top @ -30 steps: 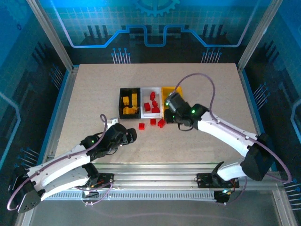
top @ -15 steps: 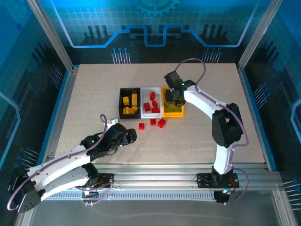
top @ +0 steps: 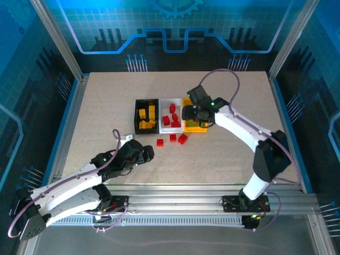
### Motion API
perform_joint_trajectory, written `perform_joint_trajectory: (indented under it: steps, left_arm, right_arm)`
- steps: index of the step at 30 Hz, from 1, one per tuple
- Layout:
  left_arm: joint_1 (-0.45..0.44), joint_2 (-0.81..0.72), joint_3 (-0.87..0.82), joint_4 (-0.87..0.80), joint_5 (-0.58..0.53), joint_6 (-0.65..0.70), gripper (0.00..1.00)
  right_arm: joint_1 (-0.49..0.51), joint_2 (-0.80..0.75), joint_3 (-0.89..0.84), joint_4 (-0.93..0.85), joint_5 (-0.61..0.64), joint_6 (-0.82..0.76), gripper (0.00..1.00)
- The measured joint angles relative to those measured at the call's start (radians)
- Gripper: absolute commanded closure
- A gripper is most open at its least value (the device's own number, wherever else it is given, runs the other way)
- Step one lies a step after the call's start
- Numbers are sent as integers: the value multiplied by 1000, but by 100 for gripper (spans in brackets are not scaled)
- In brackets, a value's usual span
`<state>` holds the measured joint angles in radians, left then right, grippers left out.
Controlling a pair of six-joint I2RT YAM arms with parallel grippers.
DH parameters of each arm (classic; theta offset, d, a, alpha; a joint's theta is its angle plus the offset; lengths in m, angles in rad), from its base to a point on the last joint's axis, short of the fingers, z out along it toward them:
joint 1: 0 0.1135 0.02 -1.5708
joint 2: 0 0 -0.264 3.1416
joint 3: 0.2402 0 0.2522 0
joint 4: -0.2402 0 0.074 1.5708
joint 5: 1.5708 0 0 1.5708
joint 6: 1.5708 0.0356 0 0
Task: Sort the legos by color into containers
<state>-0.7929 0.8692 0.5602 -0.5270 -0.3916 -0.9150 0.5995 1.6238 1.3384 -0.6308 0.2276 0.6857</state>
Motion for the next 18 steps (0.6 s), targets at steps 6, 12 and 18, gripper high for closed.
perform_joint_trajectory:
  steps: [6,12,18]
  left_arm:
    - [0,-3,0,1,11,-3,1]
    - [0,-3,0,1,17,-3,1]
    - [0,-3,-22,24,44,-3,1]
  right_arm:
    - [127,-27,-156,35,-1,93,28]
    - [152,86,-168,65,5,144,26]
    - [141,136,-165,101,13,207,27]
